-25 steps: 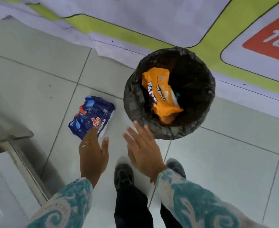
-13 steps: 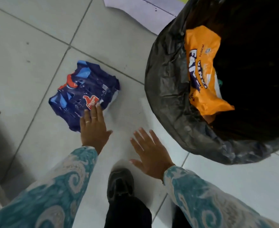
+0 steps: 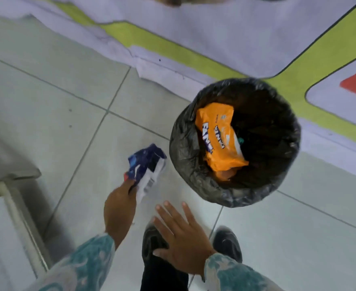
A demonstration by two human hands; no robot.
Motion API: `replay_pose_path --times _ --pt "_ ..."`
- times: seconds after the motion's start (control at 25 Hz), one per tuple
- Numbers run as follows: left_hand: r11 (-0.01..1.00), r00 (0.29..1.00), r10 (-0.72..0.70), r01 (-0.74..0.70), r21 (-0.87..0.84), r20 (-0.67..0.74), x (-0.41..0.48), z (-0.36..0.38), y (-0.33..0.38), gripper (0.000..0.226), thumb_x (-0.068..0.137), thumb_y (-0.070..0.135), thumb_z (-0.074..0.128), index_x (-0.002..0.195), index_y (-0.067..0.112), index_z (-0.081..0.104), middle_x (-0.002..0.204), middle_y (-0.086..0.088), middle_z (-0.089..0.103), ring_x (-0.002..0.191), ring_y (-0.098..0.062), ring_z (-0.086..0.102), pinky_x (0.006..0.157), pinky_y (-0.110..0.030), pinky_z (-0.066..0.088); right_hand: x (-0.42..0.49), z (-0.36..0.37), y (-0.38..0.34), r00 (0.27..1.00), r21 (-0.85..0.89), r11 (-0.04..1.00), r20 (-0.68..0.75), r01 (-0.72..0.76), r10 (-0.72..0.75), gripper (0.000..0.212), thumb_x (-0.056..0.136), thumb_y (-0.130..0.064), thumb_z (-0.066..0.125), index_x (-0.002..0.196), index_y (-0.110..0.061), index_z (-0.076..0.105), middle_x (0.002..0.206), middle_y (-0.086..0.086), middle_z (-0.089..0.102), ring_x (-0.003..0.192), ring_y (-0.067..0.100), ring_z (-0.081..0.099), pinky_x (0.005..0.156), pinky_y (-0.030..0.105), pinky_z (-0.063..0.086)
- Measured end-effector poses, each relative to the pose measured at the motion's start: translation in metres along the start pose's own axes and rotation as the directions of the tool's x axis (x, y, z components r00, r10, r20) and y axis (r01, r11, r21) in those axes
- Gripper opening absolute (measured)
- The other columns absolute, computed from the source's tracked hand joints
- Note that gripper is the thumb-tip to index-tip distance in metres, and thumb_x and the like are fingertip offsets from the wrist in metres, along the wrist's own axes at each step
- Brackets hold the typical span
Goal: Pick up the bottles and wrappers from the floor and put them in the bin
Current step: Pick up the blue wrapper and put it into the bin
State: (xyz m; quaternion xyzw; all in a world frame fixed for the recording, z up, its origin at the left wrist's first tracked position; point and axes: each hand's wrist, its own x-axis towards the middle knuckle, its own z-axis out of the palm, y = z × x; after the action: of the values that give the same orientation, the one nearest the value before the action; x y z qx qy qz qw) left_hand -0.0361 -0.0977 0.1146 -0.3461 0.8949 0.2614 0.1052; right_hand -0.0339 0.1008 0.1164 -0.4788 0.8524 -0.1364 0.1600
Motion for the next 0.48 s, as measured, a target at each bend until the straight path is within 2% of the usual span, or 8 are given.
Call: replay_pose_path --times 0.08,0.12,0.16,0.2,0.28,0.36,0.4,0.48 --pt "0.989 0.986 0.145 -0.144 0.027 -0.078 -0.026 -0.040 0.023 0.023 0.092 0.019 0.051 0.099 0.007 0.069 0.076 -0.016 0.069 0.066 -0.036 0.061 0.061 -0.038 0.049 0.000 -0.044 -0.010 0.986 0.061 0.992 -0.122 -0.109 0.116 0.067 0.095 -0.061 0.022 0.141 -0.014 0.033 0.156 0.008 0.023 0.144 0.027 0.014 0.112 0.055 0.009" --pt "0.960 0.951 0.277 -0.269 0.075 -0.140 -0.035 -0.058 0.034 0.024 0.091 0.018 0.051 0.095 0.007 0.071 0.072 -0.013 0.069 0.063 -0.035 0.061 0.059 -0.038 0.050 0.002 -0.066 -0.013 0.964 0.101 0.981 -0.195 -0.163 0.181 0.066 0.096 -0.058 0.019 0.142 -0.011 0.032 0.158 0.007 0.015 0.144 0.028 0.014 0.113 0.055 0.006" --pt "0.894 0.875 0.445 -0.422 0.149 -0.192 -0.043 -0.075 0.048 0.022 0.088 0.014 0.051 0.091 0.007 0.072 0.070 -0.010 0.069 0.061 -0.032 0.062 0.061 -0.038 0.050 0.006 -0.090 -0.013 0.925 0.159 0.960 -0.272 -0.231 0.267 0.066 0.098 -0.056 0.017 0.142 -0.009 0.029 0.158 0.007 0.011 0.144 0.028 0.014 0.114 0.055 0.002" --pt "0.789 0.763 0.612 -0.569 0.231 -0.207 -0.049 -0.087 0.062 0.022 0.086 0.009 0.052 0.089 0.009 0.073 0.071 -0.007 0.070 0.063 -0.030 0.063 0.066 -0.038 0.050 0.011 -0.114 -0.011 0.859 0.244 0.919 -0.342 -0.311 0.382 0.065 0.098 -0.053 0.015 0.142 -0.008 0.027 0.158 0.007 0.011 0.144 0.028 0.013 0.115 0.053 -0.002" --pt "0.546 0.528 0.835 -0.754 0.365 -0.157 -0.051 -0.102 0.095 0.031 0.086 0.002 0.046 0.090 0.015 0.074 0.080 -0.001 0.073 0.072 -0.024 0.066 0.082 -0.041 0.047 0.024 -0.158 -0.001 0.651 0.444 0.775 -0.431 -0.450 0.625 0.063 0.099 -0.051 0.013 0.143 -0.007 0.026 0.154 0.010 0.021 0.143 0.027 0.016 0.115 0.049 -0.005" --pt "0.338 0.347 0.936 -0.836 0.432 -0.061 -0.040 -0.100 0.126 0.030 0.085 0.005 0.049 0.093 0.019 0.074 0.086 0.001 0.074 0.079 -0.021 0.068 0.093 -0.043 0.046 0.034 -0.188 0.021 0.440 0.578 0.639 -0.464 -0.508 0.769 0.065 0.099 -0.052 0.012 0.143 -0.007 0.029 0.152 0.011 0.029 0.142 0.025 0.017 0.114 0.045 -0.008" --pt "0.245 0.275 0.961 -0.855 0.457 0.000 -0.032 -0.093 0.143 0.028 0.080 0.006 0.054 0.094 0.020 0.073 0.088 0.002 0.074 0.081 -0.020 0.068 0.095 -0.044 0.045 0.033 -0.195 0.035 0.371 0.600 0.602 -0.475 -0.527 0.798 0.068 0.099 -0.054 0.010 0.143 -0.007 0.032 0.151 0.012 0.031 0.142 0.024 0.018 0.114 0.043 -0.009" --pt "0.131 0.185 0.981 -0.867 0.482 0.066 -0.013 -0.074 0.172 0.028 0.071 0.004 0.064 0.094 0.019 0.072 0.090 0.000 0.074 0.086 -0.021 0.068 0.097 -0.046 0.042 0.031 -0.198 0.059 0.319 0.575 0.583 -0.499 -0.573 0.806 0.073 0.097 -0.056 0.006 0.140 -0.007 0.041 0.149 0.011 0.037 0.141 0.023 0.022 0.114 0.041 -0.009"
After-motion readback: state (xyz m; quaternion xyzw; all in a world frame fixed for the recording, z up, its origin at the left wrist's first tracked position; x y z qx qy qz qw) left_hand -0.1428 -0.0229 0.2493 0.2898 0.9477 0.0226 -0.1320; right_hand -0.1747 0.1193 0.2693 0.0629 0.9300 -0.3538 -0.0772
